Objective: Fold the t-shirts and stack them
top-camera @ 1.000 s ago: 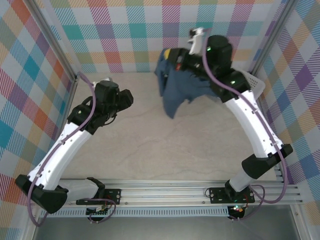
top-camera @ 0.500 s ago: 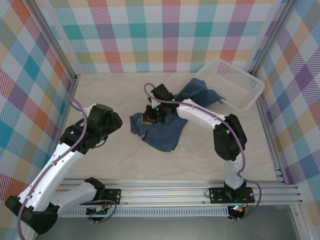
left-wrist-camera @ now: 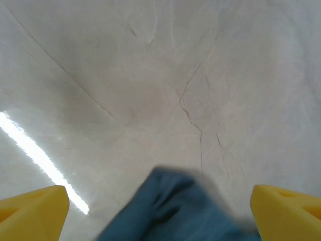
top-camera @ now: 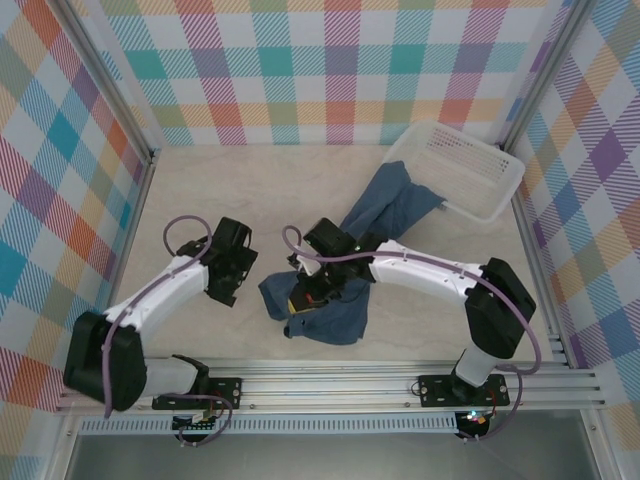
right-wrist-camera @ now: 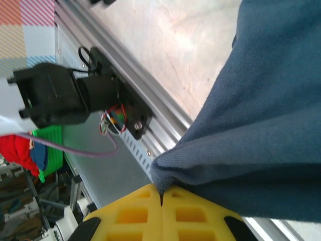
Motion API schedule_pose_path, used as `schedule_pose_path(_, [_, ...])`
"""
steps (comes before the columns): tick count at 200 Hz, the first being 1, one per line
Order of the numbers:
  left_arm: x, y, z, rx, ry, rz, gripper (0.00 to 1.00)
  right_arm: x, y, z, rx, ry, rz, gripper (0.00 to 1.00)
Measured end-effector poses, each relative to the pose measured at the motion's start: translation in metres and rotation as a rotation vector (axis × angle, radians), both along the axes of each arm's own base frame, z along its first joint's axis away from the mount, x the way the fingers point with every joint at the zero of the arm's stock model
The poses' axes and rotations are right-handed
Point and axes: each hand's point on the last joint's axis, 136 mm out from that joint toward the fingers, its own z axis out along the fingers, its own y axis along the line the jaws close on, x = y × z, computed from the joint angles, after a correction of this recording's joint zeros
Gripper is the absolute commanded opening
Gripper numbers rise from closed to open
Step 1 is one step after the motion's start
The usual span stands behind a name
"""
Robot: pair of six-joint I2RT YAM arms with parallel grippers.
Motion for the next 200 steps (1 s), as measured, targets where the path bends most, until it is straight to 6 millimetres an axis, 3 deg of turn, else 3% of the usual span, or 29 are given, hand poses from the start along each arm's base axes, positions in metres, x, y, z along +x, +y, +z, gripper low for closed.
schedule_pose_path(15, [0.007,-0.013,-0.024,-0.052,0.067,0.034,0.84,-0.001,-0.004,-0.006,-0.018,0.001,-0.002,0.00])
schedule_pose_path(37, [0.010,-0.035,-0.046,-0.096,0.160,0.042,0.78,0.012,-0.009,-0.012,-0.044,-0.024,-0.045,0.00])
schedule_pose_path(80, [0.011,-0.068,-0.038,-0.117,0.207,-0.008,0.75,0.063,-0.029,-0.012,-0.046,-0.054,-0.186,0.00])
schedule_pose_path(88, [0.007,-0.072,-0.040,-0.130,0.214,-0.004,0.68,0.072,-0.032,-0.011,-0.042,-0.056,-0.208,0.00])
schedule_pose_path(92, [0.006,-0.073,-0.042,-0.138,0.215,0.009,0.59,0.075,-0.034,-0.011,-0.041,-0.057,-0.216,0.00])
schedule_pose_path(105, [0.003,-0.077,-0.053,-0.156,0.216,0.025,0.16,0.079,-0.036,-0.010,-0.038,-0.059,-0.226,0.00])
schedule_pose_path(112, [0.002,-0.079,-0.056,-0.167,0.223,0.032,0.00,0.079,-0.035,-0.009,-0.036,-0.060,-0.226,0.03])
schedule_pose_path(125, [0.015,-0.086,-0.052,-0.192,0.181,0.031,0.00,0.083,-0.038,-0.007,-0.037,-0.064,-0.240,0.31])
schedule_pose_path(136, [0.032,-0.091,-0.045,-0.186,0.131,0.007,0.00,0.089,-0.045,-0.004,-0.047,-0.083,-0.266,0.46])
schedule_pose_path(146, [0.051,-0.094,-0.026,-0.158,0.067,-0.039,0.00,0.106,-0.060,0.003,-0.060,-0.120,-0.333,0.54])
schedule_pose_path(157, [0.078,-0.099,0.007,-0.126,-0.028,-0.093,0.00,0.132,-0.087,0.018,-0.070,-0.182,-0.448,0.61])
schedule_pose_path(177, [0.126,-0.106,0.103,-0.065,-0.288,-0.191,0.00,0.184,-0.155,0.049,-0.098,-0.302,-0.716,0.78])
schedule_pose_path(187, [0.132,-0.101,0.148,-0.031,-0.399,-0.221,0.00,0.207,-0.197,0.059,-0.128,-0.341,-0.864,0.83])
schedule_pose_path(200, [0.125,-0.089,0.205,0.006,-0.542,-0.248,0.00,0.232,-0.248,0.060,-0.180,-0.340,-1.041,0.86])
